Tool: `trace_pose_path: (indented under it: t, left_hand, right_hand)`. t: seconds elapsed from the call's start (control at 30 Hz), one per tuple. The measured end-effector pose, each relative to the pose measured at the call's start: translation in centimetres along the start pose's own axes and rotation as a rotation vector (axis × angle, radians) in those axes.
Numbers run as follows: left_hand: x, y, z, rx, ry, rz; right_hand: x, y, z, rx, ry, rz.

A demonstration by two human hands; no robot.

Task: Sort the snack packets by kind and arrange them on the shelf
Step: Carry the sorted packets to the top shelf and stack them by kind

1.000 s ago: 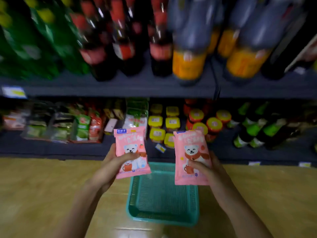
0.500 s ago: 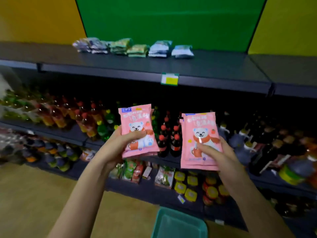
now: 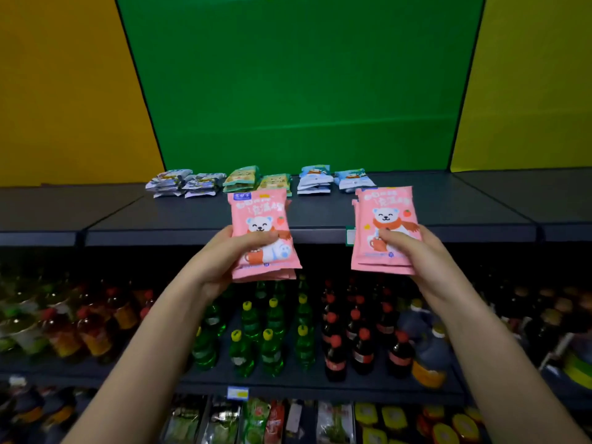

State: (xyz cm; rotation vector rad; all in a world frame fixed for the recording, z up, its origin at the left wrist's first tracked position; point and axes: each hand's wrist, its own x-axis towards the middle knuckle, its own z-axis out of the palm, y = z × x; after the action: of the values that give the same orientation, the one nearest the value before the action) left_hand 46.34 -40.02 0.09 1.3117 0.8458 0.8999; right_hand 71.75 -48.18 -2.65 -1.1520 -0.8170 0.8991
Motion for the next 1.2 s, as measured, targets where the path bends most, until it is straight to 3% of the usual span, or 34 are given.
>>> trace_pose_path:
  t: [0.37, 0.7, 0.93, 1.2]
  left_hand:
    - [10.2, 2.7, 1.6, -0.008, -0.140, 0.036]
    - [22.2, 3.1, 12.1, 0.023, -0.260, -0.039]
    - [31.6, 2.9, 21.6, 0.109, -0.213, -0.146]
    - [37.5, 0.6, 25.4, 0.230, -0.026, -0.193]
  right_hand:
    - [6.4, -1.9, -1.0, -0.119, 0.128, -0.018]
    - [17.0, -4.5, -8.5, -0.276, 0.172, -0.038]
    - [26.9, -6.3, -15.0, -0.334, 0.120, 0.083]
    - [33.3, -4.4, -17.2, -0.468, 0.118, 0.147]
